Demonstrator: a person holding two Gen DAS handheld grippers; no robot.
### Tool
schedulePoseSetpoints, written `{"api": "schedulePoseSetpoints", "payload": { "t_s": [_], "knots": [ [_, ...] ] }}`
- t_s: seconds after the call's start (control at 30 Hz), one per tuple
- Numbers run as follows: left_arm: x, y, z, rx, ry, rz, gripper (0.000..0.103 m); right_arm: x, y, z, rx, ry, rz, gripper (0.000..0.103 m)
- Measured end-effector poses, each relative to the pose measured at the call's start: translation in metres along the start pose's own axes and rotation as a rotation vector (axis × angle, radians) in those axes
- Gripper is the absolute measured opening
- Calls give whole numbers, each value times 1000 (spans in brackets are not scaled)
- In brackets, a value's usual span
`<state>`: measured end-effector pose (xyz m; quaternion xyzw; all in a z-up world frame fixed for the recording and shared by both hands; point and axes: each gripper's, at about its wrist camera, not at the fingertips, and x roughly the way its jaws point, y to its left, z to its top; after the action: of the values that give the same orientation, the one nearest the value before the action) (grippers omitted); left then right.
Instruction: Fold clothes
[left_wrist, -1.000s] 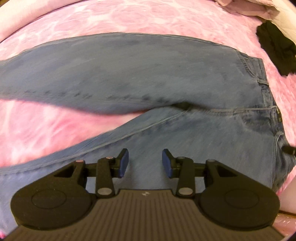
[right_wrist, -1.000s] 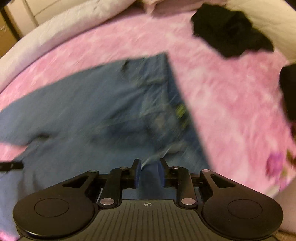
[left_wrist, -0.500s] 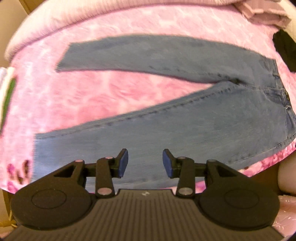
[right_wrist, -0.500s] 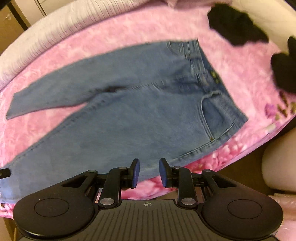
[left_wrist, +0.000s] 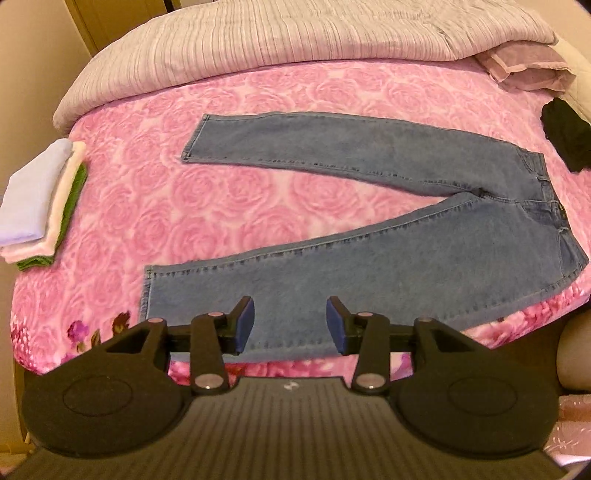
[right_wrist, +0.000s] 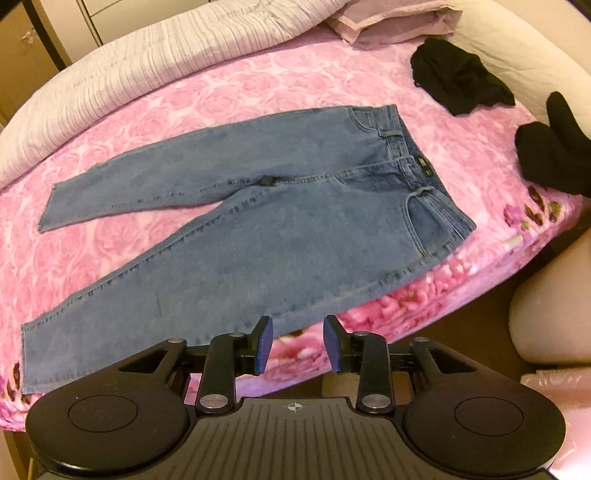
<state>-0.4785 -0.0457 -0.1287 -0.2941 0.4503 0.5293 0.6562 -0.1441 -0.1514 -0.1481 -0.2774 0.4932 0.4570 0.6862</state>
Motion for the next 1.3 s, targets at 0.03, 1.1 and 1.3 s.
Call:
{"api": "schedulePoseSetpoints", "payload": {
  "t_s": [0.03,1.1,1.3],
  "knots": [
    [-1,2,-3,0,3,-1,39,-2,1,-2,1,5,-5,38],
    [-10,31,-41,-44,66,33,39,-5,31,-27,-124,70,-22,58],
    [-13,36,-42,-59,59,47,41,-1,45,-25,-175,63,2,58]
  ]
}}
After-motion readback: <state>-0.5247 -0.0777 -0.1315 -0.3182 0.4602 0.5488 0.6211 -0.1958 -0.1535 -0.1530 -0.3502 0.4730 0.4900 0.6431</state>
